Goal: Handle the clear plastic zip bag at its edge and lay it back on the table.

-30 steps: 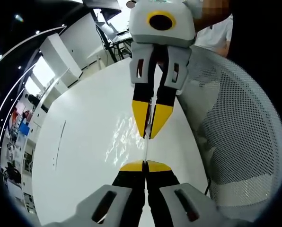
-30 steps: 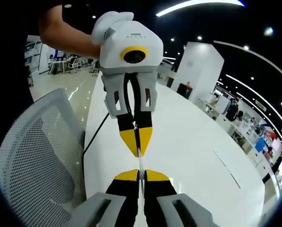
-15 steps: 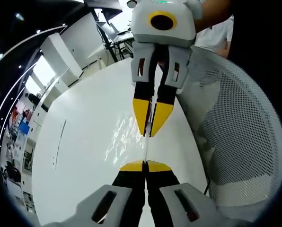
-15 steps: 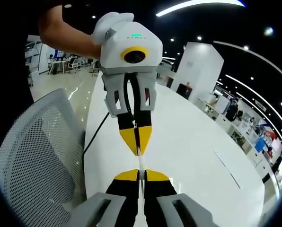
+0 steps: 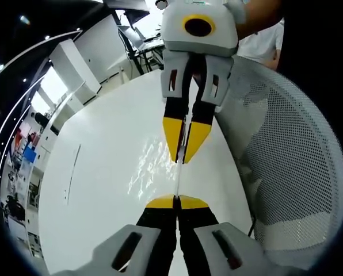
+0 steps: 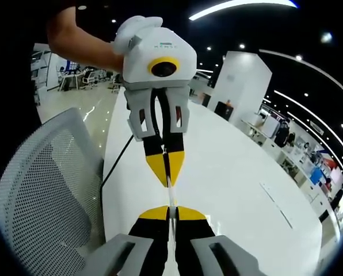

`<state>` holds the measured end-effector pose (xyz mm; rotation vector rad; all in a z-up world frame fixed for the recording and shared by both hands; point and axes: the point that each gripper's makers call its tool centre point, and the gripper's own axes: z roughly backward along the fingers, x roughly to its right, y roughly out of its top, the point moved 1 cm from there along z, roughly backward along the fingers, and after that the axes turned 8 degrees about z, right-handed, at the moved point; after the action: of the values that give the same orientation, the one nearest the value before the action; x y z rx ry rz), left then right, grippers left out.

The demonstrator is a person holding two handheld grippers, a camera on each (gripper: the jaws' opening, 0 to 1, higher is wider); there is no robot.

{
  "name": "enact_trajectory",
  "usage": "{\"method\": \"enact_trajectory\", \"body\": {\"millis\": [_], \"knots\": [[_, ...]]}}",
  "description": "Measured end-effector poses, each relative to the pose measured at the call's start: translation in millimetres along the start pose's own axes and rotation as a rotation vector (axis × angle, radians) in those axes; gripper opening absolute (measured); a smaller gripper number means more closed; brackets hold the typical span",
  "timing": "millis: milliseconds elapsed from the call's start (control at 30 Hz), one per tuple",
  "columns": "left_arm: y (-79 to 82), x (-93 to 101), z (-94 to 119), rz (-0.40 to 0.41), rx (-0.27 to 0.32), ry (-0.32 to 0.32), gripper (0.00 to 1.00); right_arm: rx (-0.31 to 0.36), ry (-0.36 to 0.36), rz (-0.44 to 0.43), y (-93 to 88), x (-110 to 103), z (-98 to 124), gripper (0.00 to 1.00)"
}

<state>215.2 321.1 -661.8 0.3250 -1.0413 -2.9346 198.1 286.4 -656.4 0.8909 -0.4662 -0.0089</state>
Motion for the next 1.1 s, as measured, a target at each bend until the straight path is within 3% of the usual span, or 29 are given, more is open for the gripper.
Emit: {"method": "enact_trajectory", "body": {"millis": [1100], "knots": [[-2.3, -1.6, 0.4, 0.001, -0.002, 0.005, 0.00, -0.007, -0.007, -0.007, -2.6, -0.5, 2.5, 0.00]]}}
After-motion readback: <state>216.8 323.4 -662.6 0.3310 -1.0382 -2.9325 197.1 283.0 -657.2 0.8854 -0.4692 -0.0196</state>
